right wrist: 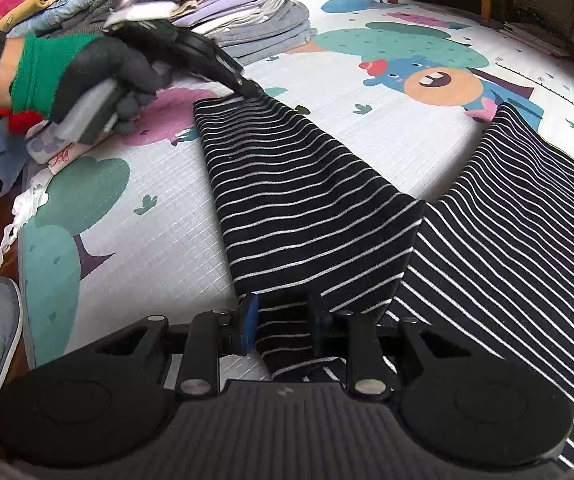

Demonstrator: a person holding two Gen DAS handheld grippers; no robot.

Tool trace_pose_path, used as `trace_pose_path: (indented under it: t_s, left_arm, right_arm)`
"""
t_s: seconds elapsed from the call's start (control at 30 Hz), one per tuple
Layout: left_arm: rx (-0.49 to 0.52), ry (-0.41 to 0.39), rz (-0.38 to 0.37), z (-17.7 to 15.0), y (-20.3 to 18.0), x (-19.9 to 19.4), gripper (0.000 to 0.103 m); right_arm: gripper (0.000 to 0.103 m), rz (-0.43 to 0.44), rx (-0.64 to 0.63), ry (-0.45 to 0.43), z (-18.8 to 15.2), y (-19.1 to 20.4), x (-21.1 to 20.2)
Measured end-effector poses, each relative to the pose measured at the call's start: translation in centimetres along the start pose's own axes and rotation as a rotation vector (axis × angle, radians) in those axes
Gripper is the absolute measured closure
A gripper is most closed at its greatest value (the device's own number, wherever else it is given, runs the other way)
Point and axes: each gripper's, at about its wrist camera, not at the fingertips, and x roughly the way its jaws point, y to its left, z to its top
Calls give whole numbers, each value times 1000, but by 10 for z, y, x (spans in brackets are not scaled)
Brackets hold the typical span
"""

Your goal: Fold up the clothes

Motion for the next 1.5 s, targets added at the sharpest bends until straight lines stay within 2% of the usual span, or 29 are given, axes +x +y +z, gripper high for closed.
trace_pose_path:
  t_s: [0.03, 0.07, 0.17, 0.27, 0.33, 0.4, 0.43, 0.5, 0.53, 0.67, 0.73, 0.8, 0.87, 0.97, 1.03, 1.13, 1.23, 1.3, 1.4, 1.5]
  left_arm:
    - [-2, 0, 11, 0, -1, -2, 75]
    - [3, -10, 24, 1, -2, -6, 65]
    - [22, -68, 53, 0, -11, -24, 65]
    - [2, -105, 0, -4, -27, -36, 66]
    - [34, -73, -69, -10, -49, -33, 65]
    - [101, 29, -51, -19, -74, -18, 62]
    - [111, 40, -34, -19, -82, -17, 60]
    - [95, 47, -13, -7, -95, -23, 61]
    - [103, 35, -28, 0, -106, -31, 61]
    - [175, -64, -154, 29, -160, -72, 61]
    - [241, -99, -257, 31, -194, -95, 61]
    - [307, -110, -347, 19, -227, -113, 61]
    - [362, -85, -445, -4, -261, -125, 61]
    - [449, -48, -591, -40, -314, -142, 63]
    - [500, -40, -656, -64, -346, -148, 67]
    - [487, -23, -728, -85, -380, -149, 70]
    - [438, 4, -769, -95, -404, -139, 70]
    - [402, 23, -789, -99, -413, -132, 70]
    - [390, 34, -799, -108, -423, -126, 70]
    - [405, 51, -783, -119, -426, -121, 70]
  right_arm:
    - [75, -7, -6, -2, 0, 1, -1]
    - [75, -13, -13, -4, 0, 3, -2]
    - [74, -37, -42, -17, 0, 9, -5]
    - [73, -27, -80, -3, -1, 17, -6]
    - [73, -15, -110, 8, 2, 19, -12]
    - [73, -26, -124, 9, 10, 14, -24]
    - [73, -29, -117, 6, 15, 5, -33]
    - [73, -59, -118, 3, 29, -20, -59]
    - [73, -81, -123, 7, 37, -37, -73]
    - [67, -197, -151, 60, 63, -125, -154]
    - [66, -247, -155, 110, 66, -171, -205]
    - [66, -304, -136, 165, 61, -218, -256]
    - [66, -366, -38, 178, 44, -265, -308]
    - [67, -446, 199, 95, -9, -327, -365]
    - [67, -496, 364, 55, -57, -358, -377]
    - [68, -563, 584, 33, -133, -394, -378]
    - [68, -579, 606, 114, -179, -410, -362]
    - [68, -586, 627, 126, -199, -419, -356]
    - [68, -562, 614, 92, -213, -428, -351]
    - [68, -519, 533, 129, -213, -431, -335]
